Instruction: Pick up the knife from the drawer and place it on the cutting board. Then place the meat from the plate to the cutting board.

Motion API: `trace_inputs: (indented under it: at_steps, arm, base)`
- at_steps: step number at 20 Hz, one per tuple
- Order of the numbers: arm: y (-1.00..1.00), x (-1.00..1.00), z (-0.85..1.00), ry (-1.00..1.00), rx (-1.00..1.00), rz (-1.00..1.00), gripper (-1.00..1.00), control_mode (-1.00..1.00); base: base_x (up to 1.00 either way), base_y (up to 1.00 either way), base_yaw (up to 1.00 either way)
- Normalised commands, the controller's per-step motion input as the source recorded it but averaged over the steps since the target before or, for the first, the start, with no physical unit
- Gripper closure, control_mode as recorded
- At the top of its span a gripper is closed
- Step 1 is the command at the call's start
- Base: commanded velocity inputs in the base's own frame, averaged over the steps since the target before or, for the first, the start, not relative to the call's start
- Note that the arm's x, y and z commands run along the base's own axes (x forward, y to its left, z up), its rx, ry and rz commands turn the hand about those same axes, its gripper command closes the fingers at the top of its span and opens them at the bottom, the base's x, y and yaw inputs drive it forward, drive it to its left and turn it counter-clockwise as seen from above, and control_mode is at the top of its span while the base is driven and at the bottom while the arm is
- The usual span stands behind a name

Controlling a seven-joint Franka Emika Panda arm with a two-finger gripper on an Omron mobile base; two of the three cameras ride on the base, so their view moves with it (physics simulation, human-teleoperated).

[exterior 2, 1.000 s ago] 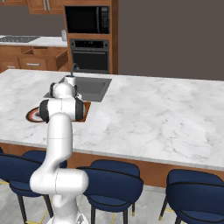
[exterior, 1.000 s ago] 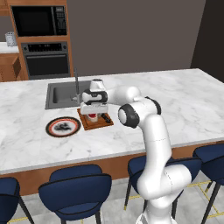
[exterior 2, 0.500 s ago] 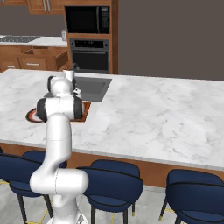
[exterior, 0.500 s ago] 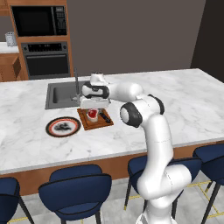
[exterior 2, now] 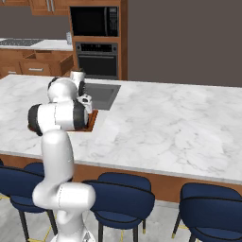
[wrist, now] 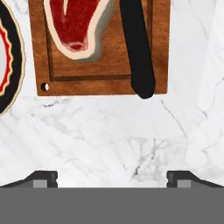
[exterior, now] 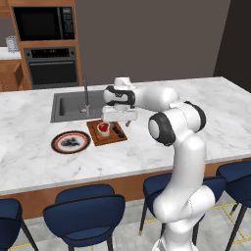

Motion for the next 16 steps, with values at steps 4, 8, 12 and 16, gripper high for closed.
trace_inputs:
  at_steps: [4, 8, 12, 16]
  arm:
    - [-0.7, -1.0, 0.34, 0.02, 0.0, -0.01, -1.0, -1.0]
    - [-0.37, -1.0, 0.54, 0.0, 0.0, -0.06, -1.0, -1.0]
    - [-0.27, -0.99, 0.5, 0.02, 0.0, -0.04, -1.0, -1.0]
    - [-0.11, -0.96, 0.63, 0.0, 0.0, 0.0, -1.0, -1.0]
  base:
    - [0.0, 0.0, 0.0]
    - [0.0, 0.0, 0.0]
    - [0.0, 0.0, 0.0]
    - [0.0, 0.0, 0.0]
